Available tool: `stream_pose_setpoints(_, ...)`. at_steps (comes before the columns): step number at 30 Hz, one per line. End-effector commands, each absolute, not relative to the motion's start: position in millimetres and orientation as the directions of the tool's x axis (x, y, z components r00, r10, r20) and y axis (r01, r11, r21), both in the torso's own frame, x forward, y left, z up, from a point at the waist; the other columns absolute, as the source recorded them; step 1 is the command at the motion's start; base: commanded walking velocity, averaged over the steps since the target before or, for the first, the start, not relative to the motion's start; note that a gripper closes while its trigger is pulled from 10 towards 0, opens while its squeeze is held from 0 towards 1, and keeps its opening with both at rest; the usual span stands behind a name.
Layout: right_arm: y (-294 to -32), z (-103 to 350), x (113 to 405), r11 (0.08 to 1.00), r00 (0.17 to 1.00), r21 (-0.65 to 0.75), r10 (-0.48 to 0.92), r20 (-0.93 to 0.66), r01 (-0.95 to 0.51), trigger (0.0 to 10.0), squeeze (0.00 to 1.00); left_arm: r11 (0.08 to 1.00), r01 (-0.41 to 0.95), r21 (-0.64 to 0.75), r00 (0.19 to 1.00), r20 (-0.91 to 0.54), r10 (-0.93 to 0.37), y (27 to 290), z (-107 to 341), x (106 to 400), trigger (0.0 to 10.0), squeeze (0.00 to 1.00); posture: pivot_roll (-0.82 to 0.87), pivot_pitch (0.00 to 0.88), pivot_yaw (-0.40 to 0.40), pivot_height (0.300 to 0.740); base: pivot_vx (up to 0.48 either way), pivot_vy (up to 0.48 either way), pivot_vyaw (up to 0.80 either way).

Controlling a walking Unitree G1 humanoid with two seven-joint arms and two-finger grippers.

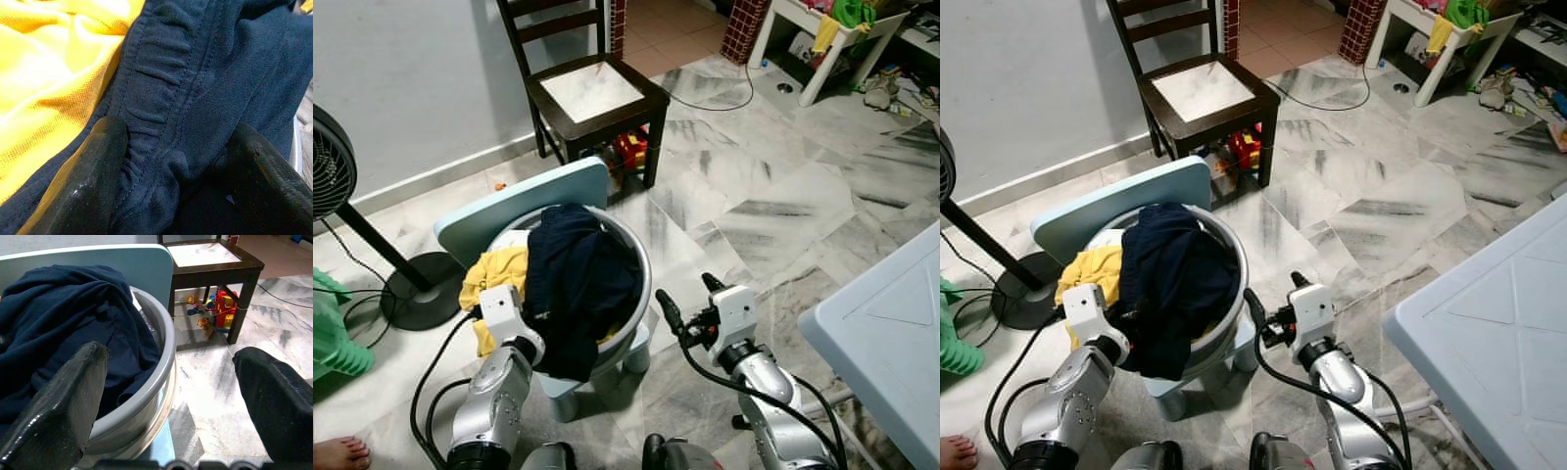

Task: Hang hanger

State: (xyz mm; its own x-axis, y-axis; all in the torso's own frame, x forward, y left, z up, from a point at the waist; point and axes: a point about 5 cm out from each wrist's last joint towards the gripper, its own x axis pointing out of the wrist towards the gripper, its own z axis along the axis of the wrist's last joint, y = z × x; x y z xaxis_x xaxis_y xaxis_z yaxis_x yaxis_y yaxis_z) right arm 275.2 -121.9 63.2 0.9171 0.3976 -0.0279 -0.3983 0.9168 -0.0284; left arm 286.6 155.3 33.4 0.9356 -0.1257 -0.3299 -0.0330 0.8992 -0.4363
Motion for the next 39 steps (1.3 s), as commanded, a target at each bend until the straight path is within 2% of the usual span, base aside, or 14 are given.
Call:
stream_pose_setpoints(1,-123,58,271,0.920,0.920,-0.025,0.389,-0.050,-0.391,10.0,0.00,0.897,-0.063,-0.438,0.900,-0.413,-0.138,155,17,276,0.0,0.00,0.05,0.213,-0.025,0.740,0.000,0.000,0.00)
stream_pose_setpoints(11,-121,57,271,0.908,0.906,-0.007,0.419,-0.053,-0.420,10.0,0.00,0.913,-0.069,-0.402,0.873,-0.467,-0.140,160,9,271,0.0,0.00,0.06,0.209,-0.020,0.740,0.000,0.000,0.00)
stream_pose_setpoints(16,-120,53,268,0.880,0.876,0.034,0.474,-0.083,-0.473,10.0,0.00,0.982,0.027,-0.186,0.883,-0.455,-0.110,170,12,271,0.0,0.00,0.06,0.210,-0.014,0.740,0.000,0.000,0.00)
stream_pose_setpoints(20,-122,52,268,0.881,0.876,0.027,0.473,-0.090,-0.473,10.0,0.00,0.992,0.125,-0.015,0.884,-0.452,-0.118,175,14,271,0.0,0.00,0.06,0.214,-0.013,0.740,0.000,0.000,0.00)
stream_pose_setpoints(24,-123,51,267,0.881,0.876,0.029,0.473,-0.091,-0.473,10.0,0.00,0.990,0.144,0.008,0.882,-0.454,-0.125,175,14,271,0.0,0.00,0.06,0.214,-0.013,0.740,0.000,0.000,0.00)
stream_pose_setpoints(28,-121,49,265,0.879,0.873,0.035,0.477,-0.099,-0.476,10.0,0.00,0.962,0.228,0.150,0.888,-0.437,-0.142,182,19,274,0.0,0.00,0.06,0.217,-0.009,0.740,0.000,0.000,0.00)
stream_pose_setpoints(33,-119,47,263,0.875,0.869,0.035,0.483,-0.104,-0.482,10.0,0.00,0.950,0.243,0.199,0.887,-0.442,-0.134,190,19,276,0.0,0.00,0.06,0.220,-0.007,0.740,0.000,0.000,0.00)
stream_pose_setpoints(36,-119,47,263,0.875,0.869,0.034,0.483,-0.108,-0.482,10.0,0.00,0.912,0.266,0.314,0.900,-0.419,-0.118,197,23,280,0.0,0.00,0.06,0.221,-0.008,0.740,0.000,0.000,0.00)
stream_pose_setpoints(38,-119,47,263,0.875,0.869,0.034,0.483,-0.108,-0.482,10.0,0.00,0.912,0.266,0.314,0.900,-0.419,-0.118,197,23,280,0.0,0.00,0.06,0.221,-0.008,0.740,0.000,0.000,0.00)
stream_pose_setpoints(39,-120,47,263,0.876,0.869,0.034,0.482,-0.110,-0.481,10.0,0.00,0.850,0.264,0.457,0.922,-0.377,-0.084,206,31,286,0.0,0.00,0.06,0.221,-0.009,0.740,0.000,0.000,0.00)
